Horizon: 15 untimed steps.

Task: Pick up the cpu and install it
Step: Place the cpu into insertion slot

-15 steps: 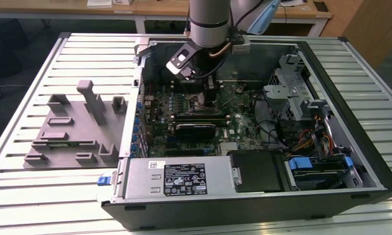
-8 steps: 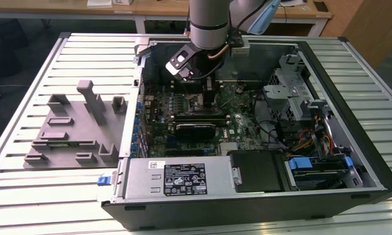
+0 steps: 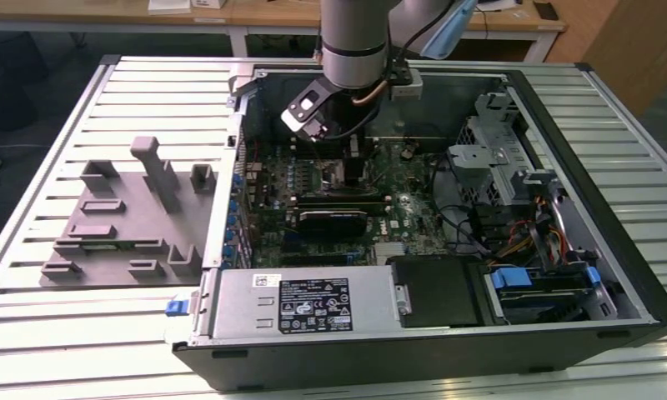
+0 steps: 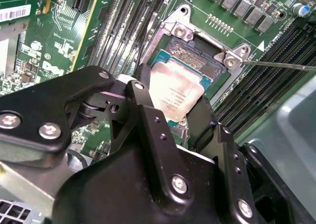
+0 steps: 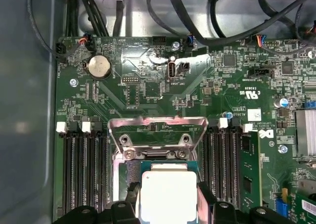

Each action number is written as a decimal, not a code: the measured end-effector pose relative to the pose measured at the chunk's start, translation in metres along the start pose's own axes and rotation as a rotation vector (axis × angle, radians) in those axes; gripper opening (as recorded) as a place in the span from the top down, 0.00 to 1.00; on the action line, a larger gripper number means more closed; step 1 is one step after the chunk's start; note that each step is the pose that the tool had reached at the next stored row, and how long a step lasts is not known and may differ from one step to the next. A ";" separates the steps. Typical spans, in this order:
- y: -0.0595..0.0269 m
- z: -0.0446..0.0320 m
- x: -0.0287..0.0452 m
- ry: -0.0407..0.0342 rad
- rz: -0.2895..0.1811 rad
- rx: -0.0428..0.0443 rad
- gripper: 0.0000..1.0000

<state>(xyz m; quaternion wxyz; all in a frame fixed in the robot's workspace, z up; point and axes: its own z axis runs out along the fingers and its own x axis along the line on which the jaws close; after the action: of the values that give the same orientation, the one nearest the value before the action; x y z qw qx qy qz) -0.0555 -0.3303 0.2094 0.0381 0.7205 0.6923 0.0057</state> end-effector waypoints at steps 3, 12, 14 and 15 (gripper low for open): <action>-0.0026 0.0012 0.0022 0.0000 0.000 0.0000 0.46; -0.0039 0.0081 0.0033 0.0031 -0.005 -0.0001 0.46; -0.0042 0.0096 0.0040 0.0035 -0.006 -0.0002 0.46; -0.0044 0.0100 0.0047 0.0035 -0.006 -0.0001 0.46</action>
<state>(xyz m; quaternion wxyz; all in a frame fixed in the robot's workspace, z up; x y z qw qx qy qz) -0.0591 -0.3259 0.1989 0.0369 0.7183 0.6947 0.0069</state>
